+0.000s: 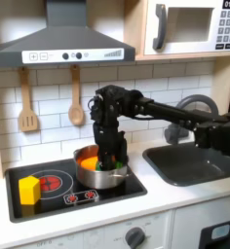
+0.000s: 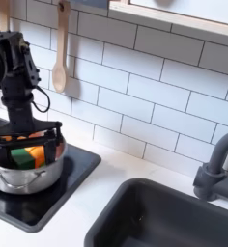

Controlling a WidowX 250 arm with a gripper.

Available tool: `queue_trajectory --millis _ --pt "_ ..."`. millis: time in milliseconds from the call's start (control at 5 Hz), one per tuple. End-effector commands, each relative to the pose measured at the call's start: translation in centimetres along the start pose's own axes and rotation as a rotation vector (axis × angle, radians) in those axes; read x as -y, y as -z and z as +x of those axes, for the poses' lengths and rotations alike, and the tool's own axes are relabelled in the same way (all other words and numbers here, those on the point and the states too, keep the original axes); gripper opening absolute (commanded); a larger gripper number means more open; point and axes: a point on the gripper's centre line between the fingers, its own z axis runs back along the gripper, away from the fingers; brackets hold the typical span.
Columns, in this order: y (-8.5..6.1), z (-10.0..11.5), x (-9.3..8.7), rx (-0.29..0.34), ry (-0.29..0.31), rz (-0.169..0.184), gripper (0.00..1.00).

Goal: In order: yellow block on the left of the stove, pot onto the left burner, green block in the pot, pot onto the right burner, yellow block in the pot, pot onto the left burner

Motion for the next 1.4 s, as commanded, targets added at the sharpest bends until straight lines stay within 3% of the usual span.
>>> queue_trajectory --millis 0,400,1000,1200 --pt "-0.3 -1.5 1.2 0.002 0.04 -0.006 1.0" --pt "-0.4 -1.1 0.7 0.013 0.021 0.008 1.0" --pt "-3.1 -1.4 1.3 0.052 0.05 -0.021 1.0" --pt "-3.0 -1.7 1.0 0.043 0.058 -0.015 1.0"
